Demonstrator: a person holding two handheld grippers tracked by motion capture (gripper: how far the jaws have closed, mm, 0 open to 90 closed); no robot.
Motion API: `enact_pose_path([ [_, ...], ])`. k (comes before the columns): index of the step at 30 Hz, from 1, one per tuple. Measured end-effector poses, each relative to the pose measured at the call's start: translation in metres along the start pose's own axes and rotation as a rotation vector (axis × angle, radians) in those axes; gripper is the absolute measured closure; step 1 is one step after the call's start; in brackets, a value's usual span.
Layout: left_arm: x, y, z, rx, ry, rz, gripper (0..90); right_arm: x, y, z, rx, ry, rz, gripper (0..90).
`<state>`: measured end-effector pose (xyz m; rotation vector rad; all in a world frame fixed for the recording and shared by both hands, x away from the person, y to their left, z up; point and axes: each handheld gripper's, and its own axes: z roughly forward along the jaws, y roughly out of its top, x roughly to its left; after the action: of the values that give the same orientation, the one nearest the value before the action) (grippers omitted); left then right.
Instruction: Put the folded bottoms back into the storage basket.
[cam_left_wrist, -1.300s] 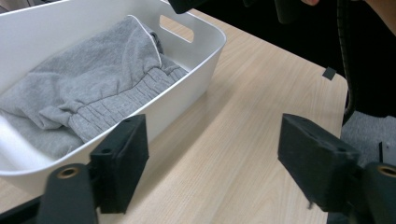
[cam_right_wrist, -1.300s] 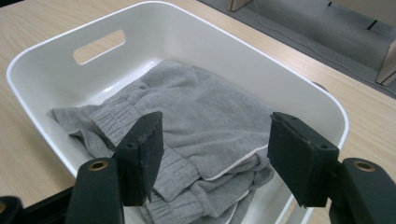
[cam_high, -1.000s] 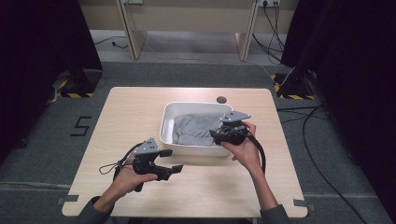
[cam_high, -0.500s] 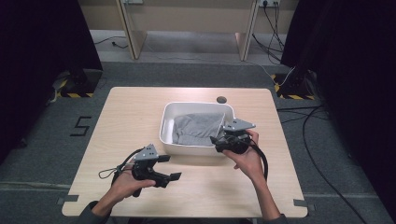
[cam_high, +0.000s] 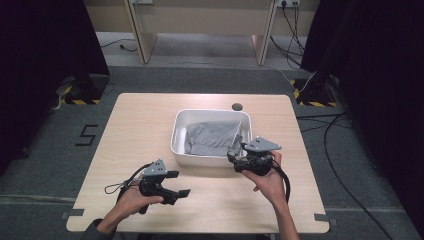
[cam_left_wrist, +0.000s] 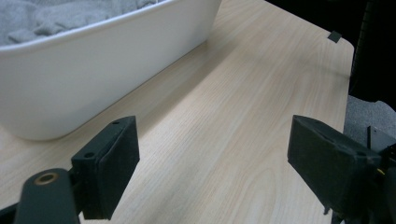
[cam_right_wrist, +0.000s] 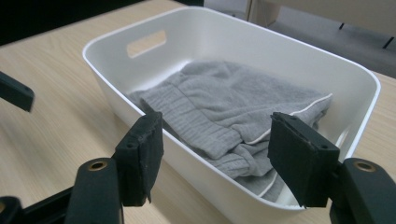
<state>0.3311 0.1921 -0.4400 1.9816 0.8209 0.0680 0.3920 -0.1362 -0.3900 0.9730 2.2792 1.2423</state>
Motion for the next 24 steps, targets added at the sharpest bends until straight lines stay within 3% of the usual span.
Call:
enact_pose_path([
  [4, -0.001, -0.003, 0.001, 0.007, 0.000, 0.007, 16.4, 0.001, -0.001, -0.002, 0.015, -0.003, -0.017, 36.5],
  [13, -0.005, -0.006, 0.005, 0.031, -0.011, 0.018, 16.4, 0.000, -0.007, -0.011, 0.003, -0.014, 0.002, 36.5],
  [24, -0.005, -0.007, 0.004, 0.027, -0.006, 0.018, 16.5, 0.001, -0.017, -0.019, 0.005, -0.014, 0.010, 36.5],
])
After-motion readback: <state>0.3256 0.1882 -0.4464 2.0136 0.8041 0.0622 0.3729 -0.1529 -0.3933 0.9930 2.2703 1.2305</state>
